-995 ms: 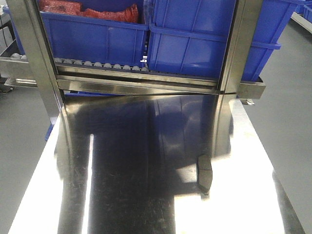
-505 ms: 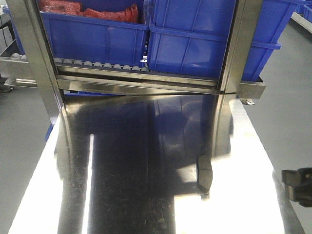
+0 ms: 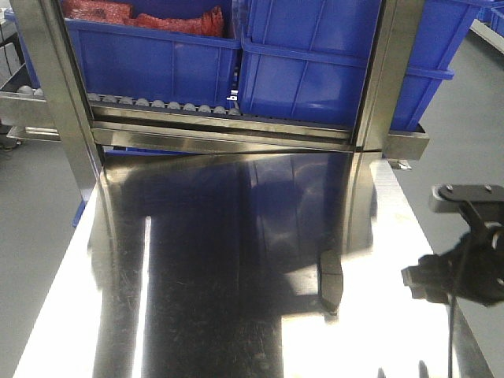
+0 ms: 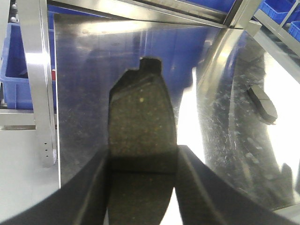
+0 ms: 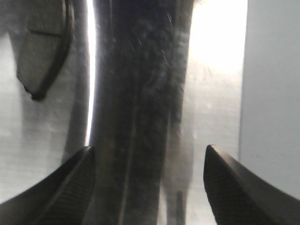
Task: Move and align brake pads A on conveyor
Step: 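Lower the right gripper over the brake pad and close on it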
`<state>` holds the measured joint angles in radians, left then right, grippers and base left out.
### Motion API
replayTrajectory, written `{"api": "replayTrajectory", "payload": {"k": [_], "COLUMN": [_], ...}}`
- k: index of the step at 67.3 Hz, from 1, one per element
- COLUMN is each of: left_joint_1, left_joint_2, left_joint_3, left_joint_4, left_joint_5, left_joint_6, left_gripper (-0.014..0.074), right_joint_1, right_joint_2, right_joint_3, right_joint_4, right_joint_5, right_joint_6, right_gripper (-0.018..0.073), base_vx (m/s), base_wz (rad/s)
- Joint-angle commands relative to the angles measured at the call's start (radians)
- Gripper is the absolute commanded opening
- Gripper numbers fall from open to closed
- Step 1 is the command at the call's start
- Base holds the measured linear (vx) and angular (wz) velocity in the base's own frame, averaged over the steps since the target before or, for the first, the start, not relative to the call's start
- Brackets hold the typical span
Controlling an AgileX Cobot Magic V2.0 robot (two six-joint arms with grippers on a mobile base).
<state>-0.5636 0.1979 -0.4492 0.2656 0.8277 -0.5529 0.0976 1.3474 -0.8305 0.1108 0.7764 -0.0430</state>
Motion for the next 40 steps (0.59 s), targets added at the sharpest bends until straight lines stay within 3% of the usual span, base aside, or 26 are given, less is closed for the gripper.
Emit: {"api": "replayTrajectory", "payload": {"k": [1, 10, 22, 27, 40], "left_joint_1": [-0.003, -0.003, -0.003, -0.003, -0.003], "left_joint_2": [0.01, 0.01, 0.01, 0.01, 0.01], "left_joint_3": [-0.026, -0.026, -0.026, -0.026, -0.026], "left_joint_4": [0.02, 0.02, 0.02, 0.02, 0.02], "left_joint_5": [-0.087, -0.087, -0.087, -0.087, -0.087], "left_joint_6": [-0.005, -0.005, -0.005, -0.005, -0.005], "left_gripper": [-0.0006, -0.0006, -0.0006, -0.0006, -0.0006], "right_joint_1": [0.044, 0.156, 0.285, 0.304, 0.297], "right_joint_2": [0.024, 0.094, 0.226, 0.28, 0.401], "right_joint_3": [-0.094, -0.176, -0.306, -0.361, -0.476], "right_joint_4": [0.028, -0.006, -0.137, -0.163, -0.144], "right_joint_5": [-0.024, -0.031, 0.012, 0.05, 0.134], "right_joint_6": [0.021, 0.125, 0.334, 0.386, 0.396], "right_gripper": [0.0465, 0.0465, 0.0465, 0.0465, 0.0465], "base_vx": [0.0, 0.0, 0.0, 0.0, 0.0], "base_wz": [0.0, 0.0, 0.0, 0.0, 0.0]}}
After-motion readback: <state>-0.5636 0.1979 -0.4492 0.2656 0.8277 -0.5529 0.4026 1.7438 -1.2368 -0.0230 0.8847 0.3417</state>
